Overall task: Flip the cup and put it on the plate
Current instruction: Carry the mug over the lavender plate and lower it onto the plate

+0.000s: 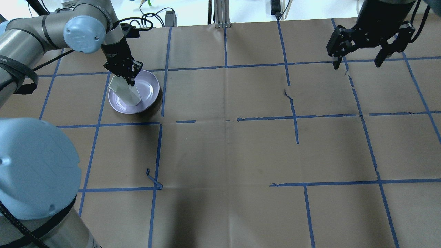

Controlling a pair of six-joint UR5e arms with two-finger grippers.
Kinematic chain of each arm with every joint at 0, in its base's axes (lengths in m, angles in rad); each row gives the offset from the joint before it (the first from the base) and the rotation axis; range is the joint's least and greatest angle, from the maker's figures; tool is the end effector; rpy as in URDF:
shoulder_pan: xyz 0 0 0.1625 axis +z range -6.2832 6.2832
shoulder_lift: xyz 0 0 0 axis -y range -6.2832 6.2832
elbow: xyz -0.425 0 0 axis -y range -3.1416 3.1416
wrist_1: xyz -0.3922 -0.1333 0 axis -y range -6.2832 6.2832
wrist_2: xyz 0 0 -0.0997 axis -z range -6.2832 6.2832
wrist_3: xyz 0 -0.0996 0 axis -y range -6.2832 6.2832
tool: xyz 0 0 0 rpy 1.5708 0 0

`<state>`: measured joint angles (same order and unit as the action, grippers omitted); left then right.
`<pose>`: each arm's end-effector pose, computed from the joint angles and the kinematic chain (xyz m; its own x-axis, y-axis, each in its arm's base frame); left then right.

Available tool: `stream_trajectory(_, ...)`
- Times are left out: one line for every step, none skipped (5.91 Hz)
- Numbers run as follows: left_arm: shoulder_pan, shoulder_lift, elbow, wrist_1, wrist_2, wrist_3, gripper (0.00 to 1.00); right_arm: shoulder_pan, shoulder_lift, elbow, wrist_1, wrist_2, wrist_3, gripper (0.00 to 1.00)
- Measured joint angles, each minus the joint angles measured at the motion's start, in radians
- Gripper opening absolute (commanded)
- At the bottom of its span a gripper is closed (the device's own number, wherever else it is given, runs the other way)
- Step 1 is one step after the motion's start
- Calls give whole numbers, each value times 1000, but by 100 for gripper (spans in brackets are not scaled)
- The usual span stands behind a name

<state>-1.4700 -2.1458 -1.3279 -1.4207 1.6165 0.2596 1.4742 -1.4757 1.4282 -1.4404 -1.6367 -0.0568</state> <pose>-0.0595 -0.6914 0.2754 -0.9868 0.1620 0.0030 0.1597 0.9694 0.1865 0.0757 -0.5330 0.4969 -0.9976 0.0344 0.0608 0.0395 0.9955 0.0864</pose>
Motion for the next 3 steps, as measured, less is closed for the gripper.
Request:
stream_trajectory(-1, 0, 0, 4, 1, -1, 98, 0, 0, 0, 0, 0, 0, 100)
stream_trajectory(-1, 9, 3, 5, 1, -2, 99, 0, 0, 0, 0, 0, 0, 100)
stream_trajectory(-3, 33, 8, 0, 1, -1, 99, 0, 0, 0, 0, 0, 0, 100)
